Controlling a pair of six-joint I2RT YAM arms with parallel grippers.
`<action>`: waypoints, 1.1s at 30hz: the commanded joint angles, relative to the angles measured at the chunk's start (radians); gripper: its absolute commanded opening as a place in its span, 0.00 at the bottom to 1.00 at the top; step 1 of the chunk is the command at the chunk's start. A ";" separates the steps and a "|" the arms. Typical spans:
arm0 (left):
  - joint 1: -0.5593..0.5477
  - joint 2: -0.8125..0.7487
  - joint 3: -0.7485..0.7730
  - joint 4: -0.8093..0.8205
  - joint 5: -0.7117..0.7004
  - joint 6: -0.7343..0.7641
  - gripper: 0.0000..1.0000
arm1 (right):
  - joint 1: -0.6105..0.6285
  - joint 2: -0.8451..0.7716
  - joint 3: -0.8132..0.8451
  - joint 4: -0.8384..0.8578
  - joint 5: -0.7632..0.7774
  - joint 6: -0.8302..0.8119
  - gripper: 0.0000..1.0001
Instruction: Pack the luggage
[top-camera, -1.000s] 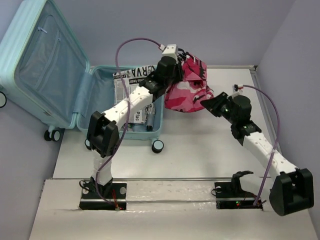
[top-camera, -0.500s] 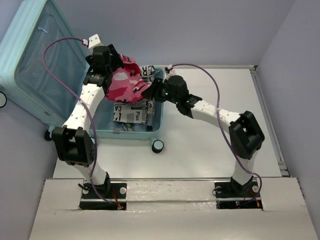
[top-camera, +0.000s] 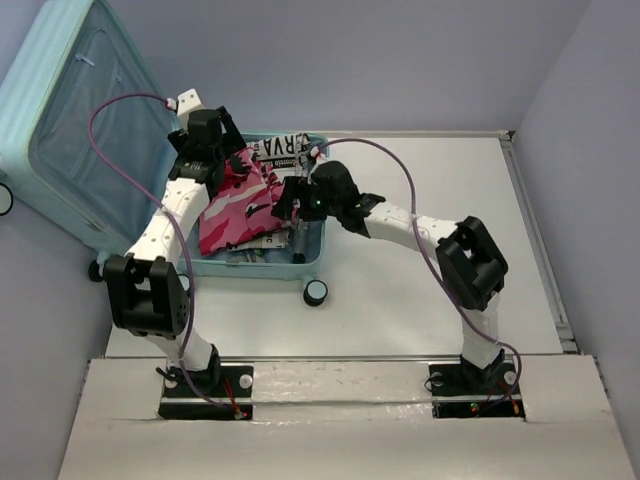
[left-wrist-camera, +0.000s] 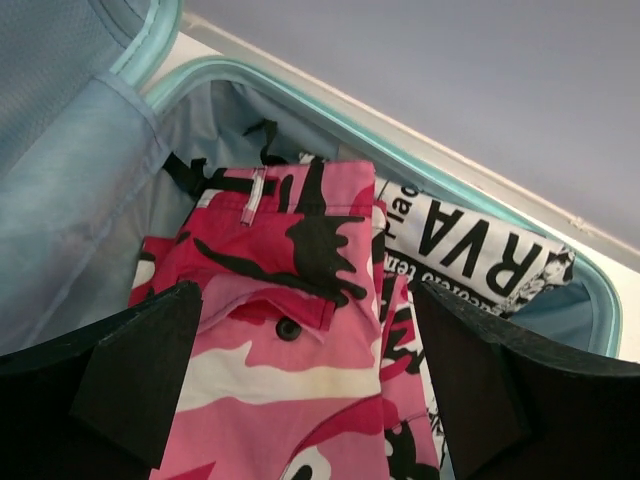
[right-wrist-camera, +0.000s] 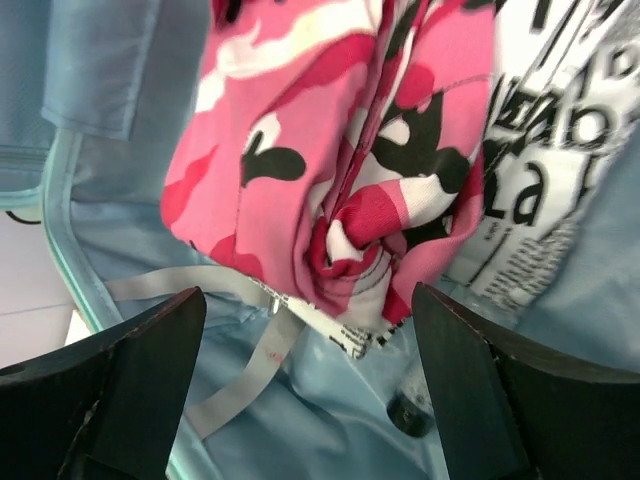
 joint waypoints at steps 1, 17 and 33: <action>-0.046 -0.118 -0.062 0.073 -0.010 -0.002 0.99 | -0.009 -0.182 -0.028 -0.011 0.053 -0.080 0.88; -0.158 -0.810 -0.502 -0.102 -0.286 0.022 0.98 | -0.009 -0.851 -0.572 -0.018 0.128 -0.155 0.36; -0.181 -0.285 -0.237 0.079 -0.018 0.038 0.94 | -0.009 -1.123 -0.775 -0.114 0.333 -0.183 0.17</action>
